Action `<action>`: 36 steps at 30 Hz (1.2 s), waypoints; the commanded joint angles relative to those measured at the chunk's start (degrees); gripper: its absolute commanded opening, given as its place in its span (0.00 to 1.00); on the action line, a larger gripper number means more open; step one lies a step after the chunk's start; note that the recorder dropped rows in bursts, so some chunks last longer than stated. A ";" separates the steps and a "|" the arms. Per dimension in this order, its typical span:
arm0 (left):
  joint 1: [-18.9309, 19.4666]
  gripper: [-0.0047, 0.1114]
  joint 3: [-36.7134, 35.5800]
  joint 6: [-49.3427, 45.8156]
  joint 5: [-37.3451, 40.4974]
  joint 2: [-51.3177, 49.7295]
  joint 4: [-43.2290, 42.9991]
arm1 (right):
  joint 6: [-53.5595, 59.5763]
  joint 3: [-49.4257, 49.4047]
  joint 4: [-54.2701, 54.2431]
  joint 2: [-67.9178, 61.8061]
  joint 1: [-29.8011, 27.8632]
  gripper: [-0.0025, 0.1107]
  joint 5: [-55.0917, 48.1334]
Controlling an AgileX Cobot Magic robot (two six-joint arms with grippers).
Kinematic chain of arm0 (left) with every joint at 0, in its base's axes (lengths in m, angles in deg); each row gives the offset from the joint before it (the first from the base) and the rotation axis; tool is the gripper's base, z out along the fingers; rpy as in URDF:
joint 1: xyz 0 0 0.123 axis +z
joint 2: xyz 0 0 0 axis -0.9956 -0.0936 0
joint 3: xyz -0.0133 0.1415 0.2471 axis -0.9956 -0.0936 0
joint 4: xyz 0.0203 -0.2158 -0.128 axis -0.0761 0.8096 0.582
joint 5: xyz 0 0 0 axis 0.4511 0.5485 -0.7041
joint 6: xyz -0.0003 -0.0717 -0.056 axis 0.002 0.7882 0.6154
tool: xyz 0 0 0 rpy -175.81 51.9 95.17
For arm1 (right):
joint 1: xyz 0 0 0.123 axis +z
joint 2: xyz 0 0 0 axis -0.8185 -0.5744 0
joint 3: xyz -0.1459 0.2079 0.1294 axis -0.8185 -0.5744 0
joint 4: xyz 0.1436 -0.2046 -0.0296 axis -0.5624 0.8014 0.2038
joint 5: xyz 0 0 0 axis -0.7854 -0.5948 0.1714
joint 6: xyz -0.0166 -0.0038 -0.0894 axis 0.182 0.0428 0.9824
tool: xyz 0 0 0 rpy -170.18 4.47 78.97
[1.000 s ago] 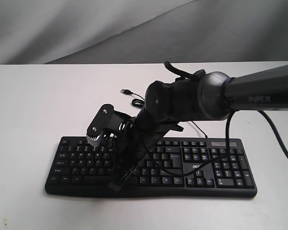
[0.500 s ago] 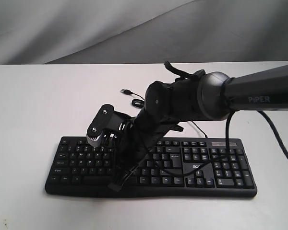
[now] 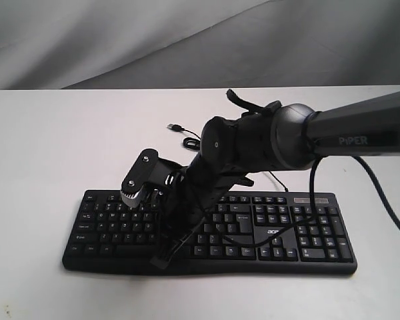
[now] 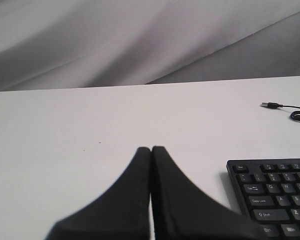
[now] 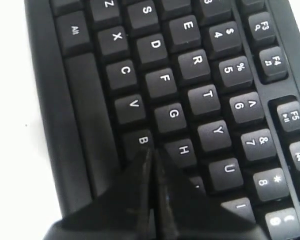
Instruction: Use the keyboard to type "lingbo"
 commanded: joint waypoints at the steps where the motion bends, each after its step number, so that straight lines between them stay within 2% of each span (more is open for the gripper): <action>1: 0.17 0.04 -0.28 0.12 -0.72 0.21 0.01 | 0.59 0.25 -0.55 -0.57 0.18 0.02 -0.22; 15: 0.17 0.04 -0.28 0.12 -0.72 0.21 0.01 | 0.96 0.61 -0.68 2.54 0.18 0.02 0.63; 25: 0.17 0.04 -0.28 0.12 -0.72 0.21 0.01 | 1.15 7.15 -0.18 0.31 0.80 0.02 -2.00; 36: 0.17 0.04 -0.28 0.12 -0.72 0.21 0.01 | 1.15 7.59 -0.51 -2.19 0.80 0.02 -1.38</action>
